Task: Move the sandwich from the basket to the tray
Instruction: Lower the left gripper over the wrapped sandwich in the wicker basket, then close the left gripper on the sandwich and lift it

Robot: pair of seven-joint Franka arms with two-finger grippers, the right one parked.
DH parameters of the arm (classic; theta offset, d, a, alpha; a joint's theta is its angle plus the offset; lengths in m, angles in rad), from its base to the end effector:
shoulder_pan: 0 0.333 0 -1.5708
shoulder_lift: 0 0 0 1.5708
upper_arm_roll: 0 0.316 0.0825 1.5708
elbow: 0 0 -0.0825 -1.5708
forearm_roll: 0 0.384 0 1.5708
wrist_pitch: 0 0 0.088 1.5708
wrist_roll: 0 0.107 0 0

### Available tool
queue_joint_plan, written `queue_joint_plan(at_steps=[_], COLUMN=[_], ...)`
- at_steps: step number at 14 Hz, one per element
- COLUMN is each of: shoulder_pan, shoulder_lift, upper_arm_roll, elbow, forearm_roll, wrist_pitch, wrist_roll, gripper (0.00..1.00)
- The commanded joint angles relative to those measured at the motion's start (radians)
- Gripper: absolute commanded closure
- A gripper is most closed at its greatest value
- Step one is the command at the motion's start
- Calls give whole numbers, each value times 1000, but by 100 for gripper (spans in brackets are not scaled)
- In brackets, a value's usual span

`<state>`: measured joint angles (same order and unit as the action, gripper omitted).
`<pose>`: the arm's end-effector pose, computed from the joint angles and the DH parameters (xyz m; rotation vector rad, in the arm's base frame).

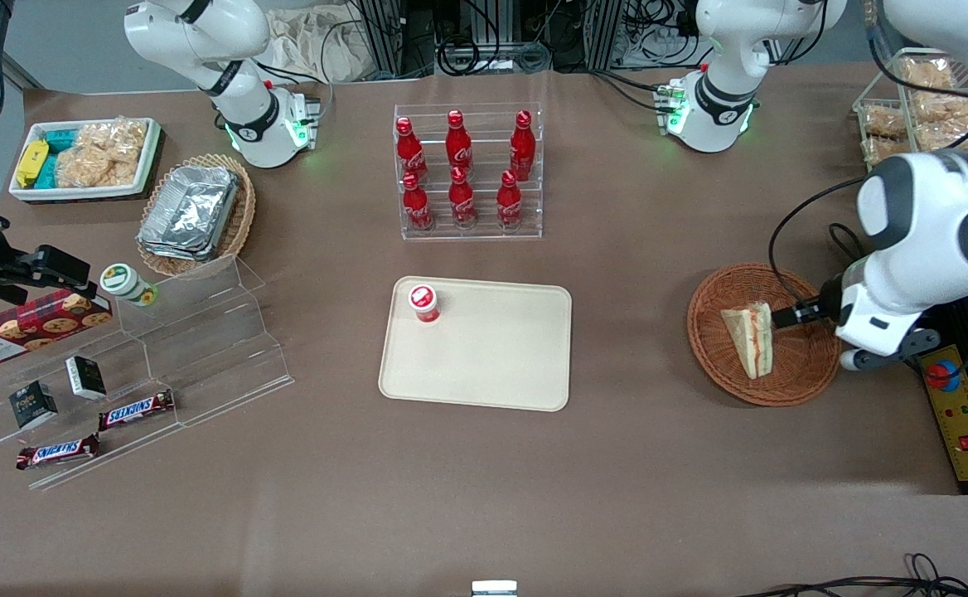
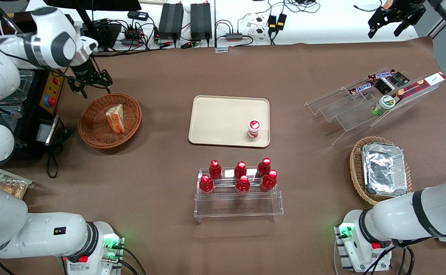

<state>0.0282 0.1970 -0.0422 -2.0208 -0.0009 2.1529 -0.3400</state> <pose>0.5797 -0.0075 0.3487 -3.0955 -0.5108 0.1025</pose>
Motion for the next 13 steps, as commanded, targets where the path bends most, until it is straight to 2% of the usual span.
queue_joint_plan(at_steps=[1,5,9,10,13], shoulder_pan=[-4,-5,-22,-24,-25], shoulder_lift=[34,120,168,174,173], upper_arm_roll=[-4,-4,-4,-4,-4], elbow=[-90,-131,-138,-136,-136], forearm_roll=[15,15,13,13,15], wrist_pitch=[155,304,358,358,357], wrist_roll=[-50,-59,-59,-59,-56], gripper=[0,0,2,12,60])
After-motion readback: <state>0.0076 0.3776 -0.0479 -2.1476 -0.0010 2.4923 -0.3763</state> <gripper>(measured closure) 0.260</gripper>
